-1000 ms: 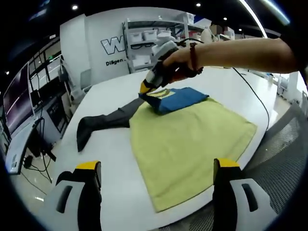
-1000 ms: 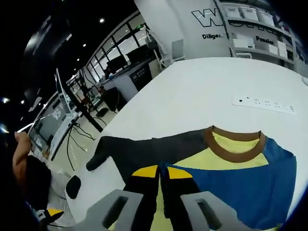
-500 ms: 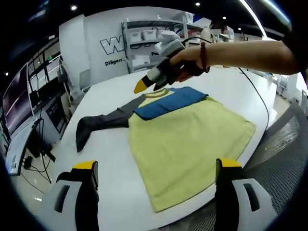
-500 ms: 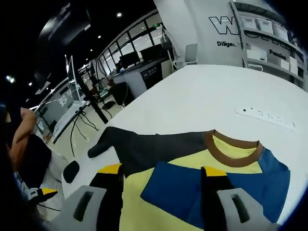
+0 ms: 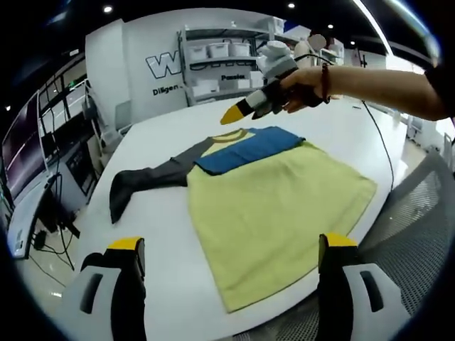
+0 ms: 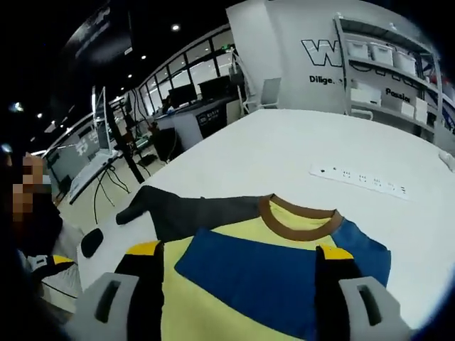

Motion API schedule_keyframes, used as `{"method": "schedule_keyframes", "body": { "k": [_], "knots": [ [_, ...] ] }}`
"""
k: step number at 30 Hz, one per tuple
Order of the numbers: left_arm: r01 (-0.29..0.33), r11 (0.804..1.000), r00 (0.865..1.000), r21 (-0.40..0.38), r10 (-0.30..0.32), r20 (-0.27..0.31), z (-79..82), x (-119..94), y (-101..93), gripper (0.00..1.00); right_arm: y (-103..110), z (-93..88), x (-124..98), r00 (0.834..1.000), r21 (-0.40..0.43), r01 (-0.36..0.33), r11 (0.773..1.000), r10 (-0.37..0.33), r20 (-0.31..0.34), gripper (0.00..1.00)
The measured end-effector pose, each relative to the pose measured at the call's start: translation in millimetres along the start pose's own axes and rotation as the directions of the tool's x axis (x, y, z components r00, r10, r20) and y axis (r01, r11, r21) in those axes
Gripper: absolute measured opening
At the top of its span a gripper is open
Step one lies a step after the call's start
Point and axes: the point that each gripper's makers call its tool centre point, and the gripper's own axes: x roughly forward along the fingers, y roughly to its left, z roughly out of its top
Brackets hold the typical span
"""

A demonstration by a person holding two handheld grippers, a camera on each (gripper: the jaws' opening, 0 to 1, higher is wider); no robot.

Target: Fold the garment on the visible template until the final outline fits inside the template.

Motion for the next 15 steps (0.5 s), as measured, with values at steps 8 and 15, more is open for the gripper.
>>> {"method": "schedule_keyframes", "body": {
  "k": [8, 15],
  "knots": [
    [0.003, 1.0, 1.0, -0.004, -0.003, 0.002, 0.8, -0.1, 0.4, 0.99, -19.8, -16.4, -24.0, 1.0, -0.036, 0.004, 0.999, -0.005, -0.008, 0.9],
    [0.001, 1.0, 1.0, -0.005, -0.001, 0.011, 2.4, -0.3, 1.0, 0.99, -39.7, -33.8, -50.3, 0.999, -0.039, 0.048, 0.998, -0.048, -0.013, 0.86]
  ]
}}
